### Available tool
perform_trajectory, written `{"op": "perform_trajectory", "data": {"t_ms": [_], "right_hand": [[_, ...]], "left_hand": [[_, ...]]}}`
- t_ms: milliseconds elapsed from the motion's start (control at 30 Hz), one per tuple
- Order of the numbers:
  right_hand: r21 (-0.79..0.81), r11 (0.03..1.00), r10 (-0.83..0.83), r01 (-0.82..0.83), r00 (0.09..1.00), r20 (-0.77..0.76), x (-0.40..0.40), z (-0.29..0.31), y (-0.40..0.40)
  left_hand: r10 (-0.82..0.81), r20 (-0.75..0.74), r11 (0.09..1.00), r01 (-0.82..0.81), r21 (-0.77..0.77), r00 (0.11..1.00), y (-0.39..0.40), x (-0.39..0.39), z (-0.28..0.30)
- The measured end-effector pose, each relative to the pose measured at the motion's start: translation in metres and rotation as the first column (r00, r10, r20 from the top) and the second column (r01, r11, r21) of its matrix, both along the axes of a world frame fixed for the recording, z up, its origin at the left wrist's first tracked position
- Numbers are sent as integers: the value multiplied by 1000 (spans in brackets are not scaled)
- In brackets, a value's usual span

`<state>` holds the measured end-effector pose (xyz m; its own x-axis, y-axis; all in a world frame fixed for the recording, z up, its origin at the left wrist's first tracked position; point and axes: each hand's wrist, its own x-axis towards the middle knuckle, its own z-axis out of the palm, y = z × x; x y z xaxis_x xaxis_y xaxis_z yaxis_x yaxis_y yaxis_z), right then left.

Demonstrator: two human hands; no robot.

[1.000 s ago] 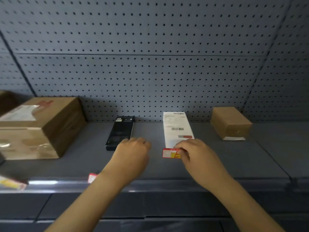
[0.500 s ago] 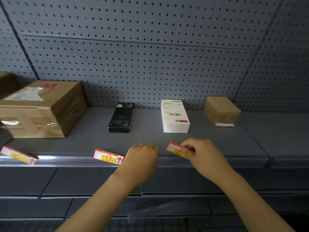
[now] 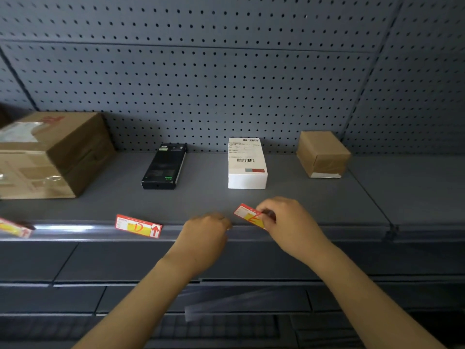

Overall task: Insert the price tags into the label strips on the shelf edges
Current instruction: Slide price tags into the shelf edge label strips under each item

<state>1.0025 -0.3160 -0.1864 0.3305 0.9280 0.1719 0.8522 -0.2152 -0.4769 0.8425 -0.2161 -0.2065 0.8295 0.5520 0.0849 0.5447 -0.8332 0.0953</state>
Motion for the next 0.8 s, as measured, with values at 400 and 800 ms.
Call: {"op": "perform_trajectory", "data": {"t_ms": [400, 800], "right_hand": [[111, 994, -7, 13, 998, -56, 3, -9, 17], [19, 1000, 8, -10, 996, 93, -8, -23, 19]], "left_hand": [[12, -4, 997, -12, -75, 1000, 5, 5, -1], [-50, -13, 990, 47, -133, 999, -1, -3, -5]]}}
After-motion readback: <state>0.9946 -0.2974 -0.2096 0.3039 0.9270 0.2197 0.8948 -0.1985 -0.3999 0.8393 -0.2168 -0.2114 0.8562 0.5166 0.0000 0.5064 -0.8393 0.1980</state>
